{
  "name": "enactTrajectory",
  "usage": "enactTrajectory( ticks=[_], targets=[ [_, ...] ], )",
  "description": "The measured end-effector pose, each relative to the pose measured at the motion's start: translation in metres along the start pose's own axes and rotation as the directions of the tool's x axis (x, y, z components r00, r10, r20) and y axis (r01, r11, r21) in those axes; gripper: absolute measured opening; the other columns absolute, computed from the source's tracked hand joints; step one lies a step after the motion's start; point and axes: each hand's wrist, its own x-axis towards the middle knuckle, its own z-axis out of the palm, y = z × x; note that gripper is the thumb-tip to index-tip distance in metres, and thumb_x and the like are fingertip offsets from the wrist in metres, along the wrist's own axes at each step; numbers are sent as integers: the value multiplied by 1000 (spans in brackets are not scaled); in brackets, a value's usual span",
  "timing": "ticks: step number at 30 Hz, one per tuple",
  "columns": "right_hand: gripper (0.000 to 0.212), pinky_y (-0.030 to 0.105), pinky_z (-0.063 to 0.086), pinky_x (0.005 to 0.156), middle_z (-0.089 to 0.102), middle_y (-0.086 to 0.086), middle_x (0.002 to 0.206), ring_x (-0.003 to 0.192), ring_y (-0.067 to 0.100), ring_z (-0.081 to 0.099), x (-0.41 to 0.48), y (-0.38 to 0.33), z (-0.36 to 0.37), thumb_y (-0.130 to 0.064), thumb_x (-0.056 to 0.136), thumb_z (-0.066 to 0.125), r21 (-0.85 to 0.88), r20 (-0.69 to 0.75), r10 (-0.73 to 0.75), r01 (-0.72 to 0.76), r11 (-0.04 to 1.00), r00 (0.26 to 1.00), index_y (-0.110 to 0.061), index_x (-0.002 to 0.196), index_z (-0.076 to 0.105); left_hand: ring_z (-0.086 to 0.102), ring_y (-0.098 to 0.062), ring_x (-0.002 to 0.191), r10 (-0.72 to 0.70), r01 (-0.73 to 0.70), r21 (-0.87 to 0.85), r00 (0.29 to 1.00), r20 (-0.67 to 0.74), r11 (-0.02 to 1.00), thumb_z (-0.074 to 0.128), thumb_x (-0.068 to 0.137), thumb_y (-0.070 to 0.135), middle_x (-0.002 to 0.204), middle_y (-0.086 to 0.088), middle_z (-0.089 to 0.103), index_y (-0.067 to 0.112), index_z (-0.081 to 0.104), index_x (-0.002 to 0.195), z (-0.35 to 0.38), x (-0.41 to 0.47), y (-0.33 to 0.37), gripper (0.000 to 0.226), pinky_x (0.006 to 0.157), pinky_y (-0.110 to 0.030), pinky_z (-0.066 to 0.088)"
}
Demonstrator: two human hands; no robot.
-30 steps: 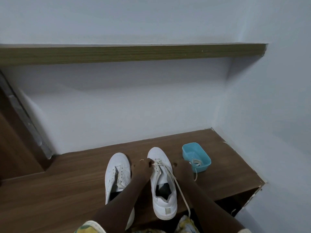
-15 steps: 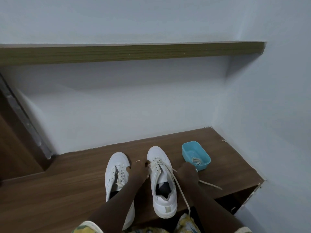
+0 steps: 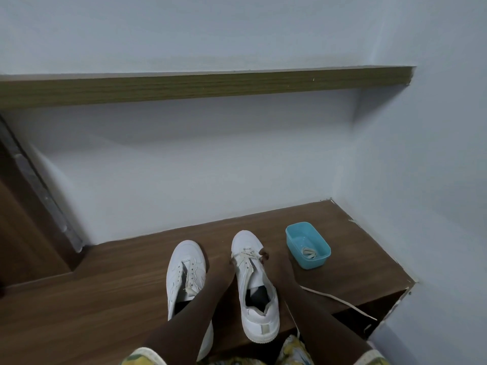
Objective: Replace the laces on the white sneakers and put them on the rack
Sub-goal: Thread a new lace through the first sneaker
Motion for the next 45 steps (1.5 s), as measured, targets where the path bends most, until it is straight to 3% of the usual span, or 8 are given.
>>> enactTrajectory(
  ticks=[5, 9, 14, 17, 23, 29, 35, 45],
  targets=[
    [24, 27, 44, 80, 70, 8, 100, 95, 22, 62, 0, 2, -4, -9, 88, 50, -33, -17, 6, -6, 999, 1000, -11, 101, 70, 62, -28, 92, 6, -7, -28, 1000, -10, 1000, 47, 92, 6, 97, -15, 68, 0, 63, 101, 3, 0, 0, 19, 75, -30, 43],
    [23, 29, 46, 75, 68, 7, 98, 95, 23, 64, -5, 12, -7, -13, 90, 45, -83, -58, 145, -149, 985, 988, -11, 99, 66, 58, -27, 82, -4, 3, -77, 1000, -3, 997, 41, 91, -2, 96, -20, 67, -5, 62, 93, 4, 1, -3, 22, 71, -30, 43],
    [26, 30, 47, 86, 62, 6, 117, 111, 21, 58, -15, 32, -15, -23, 96, 47, -116, -107, 483, -493, 862, 869, -12, 117, 58, 60, -24, 103, 10, -9, -80, 1000, 20, 997, 46, 93, 4, 112, -12, 67, 2, 64, 114, 4, 0, 1, 28, 74, -16, 34],
    [29, 32, 46, 91, 59, 6, 122, 115, 22, 56, -16, 35, -15, -25, 97, 46, -149, -107, 528, -538, 830, 843, -12, 122, 55, 57, -21, 112, 8, -7, -75, 1000, 14, 997, 48, 95, 8, 121, -10, 63, 6, 60, 124, 4, 0, 1, 31, 89, -19, 38],
    [18, 28, 44, 74, 67, 6, 92, 94, 23, 63, -8, 14, -10, -15, 93, 46, -106, -76, 182, -190, 976, 980, -12, 95, 64, 58, -20, 110, 5, -4, -101, 1000, 9, 995, 56, 91, 9, 117, -6, 65, 8, 63, 117, 7, 0, 1, 27, 91, -22, 39],
    [28, 31, 40, 93, 66, 4, 113, 110, 22, 57, -4, 2, -1, -17, 95, 45, -140, -12, -29, 27, 990, 1000, -21, 117, 63, 59, -24, 93, -20, 12, -181, 999, -42, 983, 52, 89, 1, 103, -9, 65, 7, 61, 100, 11, 1, 4, 16, 79, -27, 43],
    [31, 33, 44, 92, 69, 2, 108, 107, 22, 59, -1, 4, -2, -11, 92, 47, -115, -73, -3, -5, 993, 997, -21, 111, 68, 63, -24, 95, 55, -63, -110, 996, -69, 992, 53, 89, 5, 106, -10, 69, 9, 66, 115, 12, 3, 3, 30, 82, -28, 46],
    [24, 30, 41, 82, 69, 2, 101, 101, 20, 57, 2, 11, -2, -15, 90, 52, -83, -144, 78, -90, 992, 986, -23, 103, 70, 63, -21, 82, 115, -123, -30, 977, -182, 992, 64, 87, 25, 86, -4, 69, 11, 68, 91, 6, 6, 5, 15, 76, -35, 49]
  ],
)
